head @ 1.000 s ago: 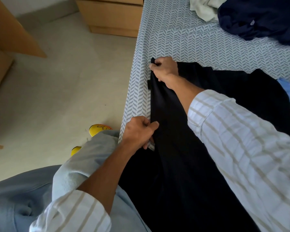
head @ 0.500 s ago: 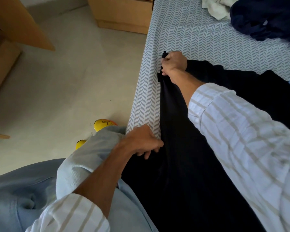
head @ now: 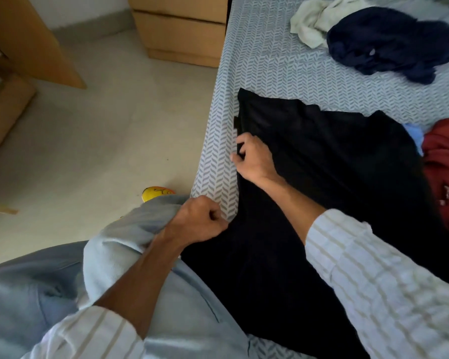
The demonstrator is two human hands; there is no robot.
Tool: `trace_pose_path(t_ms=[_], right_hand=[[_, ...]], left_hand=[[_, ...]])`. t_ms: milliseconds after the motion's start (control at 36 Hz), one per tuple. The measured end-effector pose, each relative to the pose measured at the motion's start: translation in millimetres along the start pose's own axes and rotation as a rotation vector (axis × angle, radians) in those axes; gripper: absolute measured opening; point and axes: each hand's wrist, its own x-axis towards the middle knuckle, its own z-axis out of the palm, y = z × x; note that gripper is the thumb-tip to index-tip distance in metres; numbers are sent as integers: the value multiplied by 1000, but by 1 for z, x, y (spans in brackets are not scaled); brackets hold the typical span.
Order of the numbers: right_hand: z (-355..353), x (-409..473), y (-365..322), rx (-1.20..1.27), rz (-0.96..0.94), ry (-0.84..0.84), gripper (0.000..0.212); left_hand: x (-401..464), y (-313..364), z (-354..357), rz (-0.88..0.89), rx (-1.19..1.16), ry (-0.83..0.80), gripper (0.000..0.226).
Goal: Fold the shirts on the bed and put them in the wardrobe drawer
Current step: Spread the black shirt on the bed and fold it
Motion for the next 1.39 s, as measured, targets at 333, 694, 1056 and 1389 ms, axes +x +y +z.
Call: trace_pose_path(t_ms=[333,694,1056,1389], right_hand=[[6,-92,1,-10,-119,-111,52],[-17,-169,65,61,-69,51,43],[-157,-68,203,1,309,332,32],[-229,-27,311,-113,531,352,42]], left_hand=[[-27,-5,19,14,105,150,18],[-23,34,24,116,424,234,56],[79,149,51,296,340,-157,57],[139,199,90,256,619,-308,93]])
